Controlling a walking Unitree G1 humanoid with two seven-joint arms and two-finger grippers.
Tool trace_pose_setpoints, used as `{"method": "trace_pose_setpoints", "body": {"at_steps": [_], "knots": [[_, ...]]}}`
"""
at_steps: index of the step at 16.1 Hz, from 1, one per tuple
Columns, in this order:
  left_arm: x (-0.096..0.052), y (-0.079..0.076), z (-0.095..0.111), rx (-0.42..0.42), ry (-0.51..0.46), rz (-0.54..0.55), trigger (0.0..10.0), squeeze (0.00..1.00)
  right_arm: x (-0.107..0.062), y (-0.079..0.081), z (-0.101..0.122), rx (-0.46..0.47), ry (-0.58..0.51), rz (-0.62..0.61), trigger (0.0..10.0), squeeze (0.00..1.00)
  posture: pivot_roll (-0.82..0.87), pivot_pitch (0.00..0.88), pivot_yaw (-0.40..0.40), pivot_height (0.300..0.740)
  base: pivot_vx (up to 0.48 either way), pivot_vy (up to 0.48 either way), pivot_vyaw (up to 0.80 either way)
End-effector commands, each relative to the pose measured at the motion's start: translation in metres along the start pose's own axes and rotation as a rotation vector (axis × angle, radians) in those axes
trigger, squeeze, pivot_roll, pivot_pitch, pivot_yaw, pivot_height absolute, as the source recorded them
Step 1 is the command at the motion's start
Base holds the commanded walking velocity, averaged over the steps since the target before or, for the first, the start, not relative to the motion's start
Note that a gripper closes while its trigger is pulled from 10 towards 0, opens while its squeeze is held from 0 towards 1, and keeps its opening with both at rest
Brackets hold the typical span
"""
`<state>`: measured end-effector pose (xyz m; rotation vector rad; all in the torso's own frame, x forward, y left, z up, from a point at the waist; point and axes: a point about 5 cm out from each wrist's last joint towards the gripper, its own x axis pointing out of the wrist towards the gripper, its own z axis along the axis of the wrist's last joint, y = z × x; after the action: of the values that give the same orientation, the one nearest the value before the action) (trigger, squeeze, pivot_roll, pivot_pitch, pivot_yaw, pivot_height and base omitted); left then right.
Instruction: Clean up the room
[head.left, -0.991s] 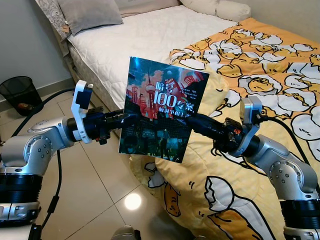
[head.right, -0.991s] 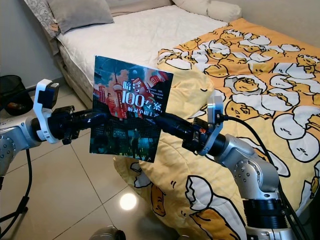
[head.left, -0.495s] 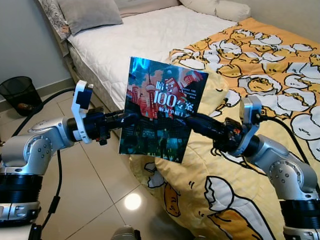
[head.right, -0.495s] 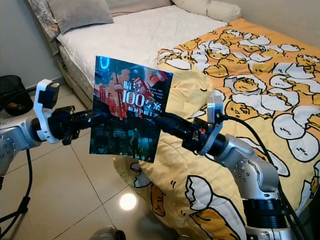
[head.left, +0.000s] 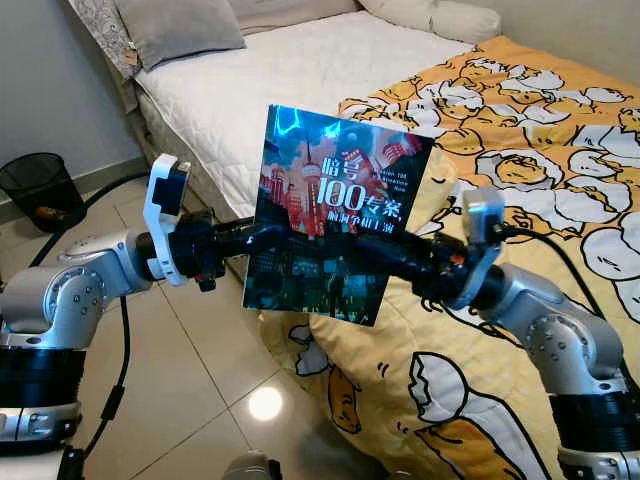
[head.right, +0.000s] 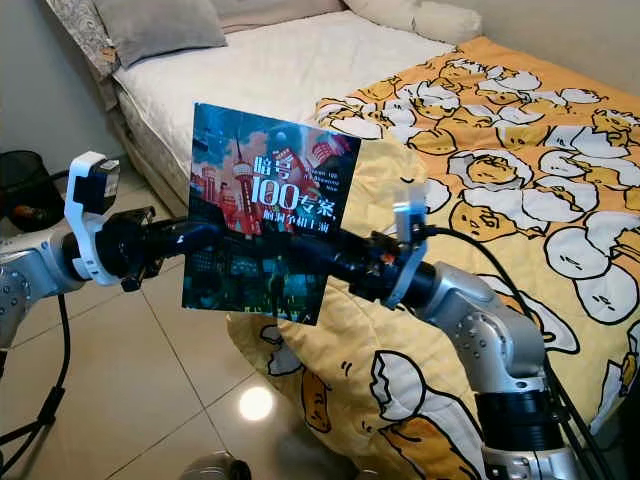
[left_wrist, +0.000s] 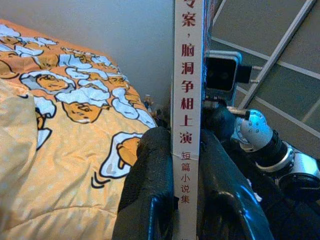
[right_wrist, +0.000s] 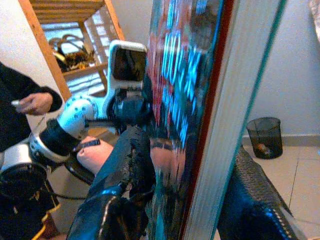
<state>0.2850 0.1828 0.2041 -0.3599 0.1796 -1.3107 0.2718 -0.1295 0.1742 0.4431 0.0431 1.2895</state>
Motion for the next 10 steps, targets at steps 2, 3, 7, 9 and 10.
{"method": "trace_pose_setpoints", "body": {"at_steps": [2, 3, 7, 9, 10], "knots": [[0.0036, -0.0046, 0.0113, 0.042, -0.013, -0.032, 0.0, 0.0, 0.0034, 0.0008, 0.0033, -0.019, 0.003, 0.007, 9.5, 0.0, -0.03, 0.0, 0.01, 0.74, 0.0, 0.0, 0.0], [0.0033, -0.0046, 0.0113, 0.042, -0.013, -0.031, 0.0, 0.0, 0.0033, 0.0005, 0.0036, -0.019, 0.0, 0.005, 5.0, 0.0, -0.03, 0.0, 0.01, 0.74, 0.0, 0.0, 0.0], [0.0014, -0.0032, 0.0105, 0.042, -0.01, -0.019, 0.0, 0.0, 0.0025, -0.0011, 0.0041, -0.017, -0.005, -0.008, 0.0, 0.0, -0.03, 0.0, 0.01, 0.74, 0.0, 0.0, 0.0], [0.0008, -0.0026, 0.0096, 0.042, -0.009, -0.014, 0.0, 0.0, 0.0025, -0.0021, 0.0039, -0.024, -0.011, -0.015, 0.0, 0.0, -0.03, 0.0, 0.009, 0.74, 0.0, 0.0, 0.0], [0.0006, -0.0022, 0.0088, 0.042, -0.007, -0.01, 0.0, 0.0, 0.003, -0.002, 0.0029, -0.006, -0.02, -0.008, 0.0, 0.0, -0.03, 0.0, 0.008, 0.74, 0.0, 0.0, 0.0]]}}
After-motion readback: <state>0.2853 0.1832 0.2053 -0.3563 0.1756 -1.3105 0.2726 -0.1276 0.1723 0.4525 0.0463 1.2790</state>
